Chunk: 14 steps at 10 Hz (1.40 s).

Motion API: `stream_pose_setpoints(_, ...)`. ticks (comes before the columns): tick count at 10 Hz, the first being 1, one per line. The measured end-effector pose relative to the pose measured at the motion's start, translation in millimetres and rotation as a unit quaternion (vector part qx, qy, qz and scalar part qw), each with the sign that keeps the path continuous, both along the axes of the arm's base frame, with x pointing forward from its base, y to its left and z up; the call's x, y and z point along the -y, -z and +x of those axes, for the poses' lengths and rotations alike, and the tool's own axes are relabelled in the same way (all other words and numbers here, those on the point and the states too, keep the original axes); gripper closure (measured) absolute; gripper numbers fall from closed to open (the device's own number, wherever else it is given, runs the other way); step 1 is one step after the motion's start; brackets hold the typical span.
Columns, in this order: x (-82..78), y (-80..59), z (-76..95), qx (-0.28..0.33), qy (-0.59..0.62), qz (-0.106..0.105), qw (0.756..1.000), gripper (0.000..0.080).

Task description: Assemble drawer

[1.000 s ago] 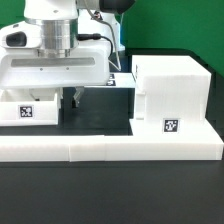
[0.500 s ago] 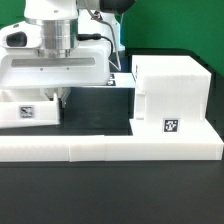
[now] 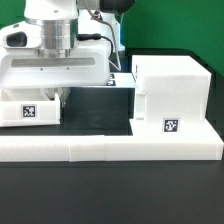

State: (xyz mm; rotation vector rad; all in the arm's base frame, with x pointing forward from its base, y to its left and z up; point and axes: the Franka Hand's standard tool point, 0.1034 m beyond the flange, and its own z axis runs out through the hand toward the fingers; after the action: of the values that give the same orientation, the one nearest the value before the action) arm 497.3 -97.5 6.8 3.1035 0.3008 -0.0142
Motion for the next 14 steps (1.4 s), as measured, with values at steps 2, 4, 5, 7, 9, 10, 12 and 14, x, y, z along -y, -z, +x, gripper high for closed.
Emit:
stream_pose_setpoints(2,-15.0,-10.1,8.5,0.004,-0.017,0.002,1.000,0.0758)
stream_pose_setpoints(4,-25.3,-18.1,17.5,0.003,-0.026,0.006,1.000,0.0758)
stream_pose_setpoints(5,-27.2,-17.4,17.7,0.002,-0.029,0.006,1.000,0.0758)
stream_pose_setpoints(7,-25.6,-16.1,16.2,0.000,-0.045,0.006,0.999,0.0758)
stream_pose_setpoints(9,-25.2,-15.7,16.5,-0.002,-0.124,0.004,0.992,0.0758)
stream_pose_setpoints(10,-28.8,-16.2,19.4,-0.003,-0.184,0.003,0.983,0.0758)
stream_pose_setpoints(12,-39.8,-17.4,24.3,-0.007,-0.276,-0.001,0.961,0.0758)
stream_pose_setpoints(14,-39.9,-17.3,24.0,-0.013,-0.339,-0.005,0.941,0.0758)
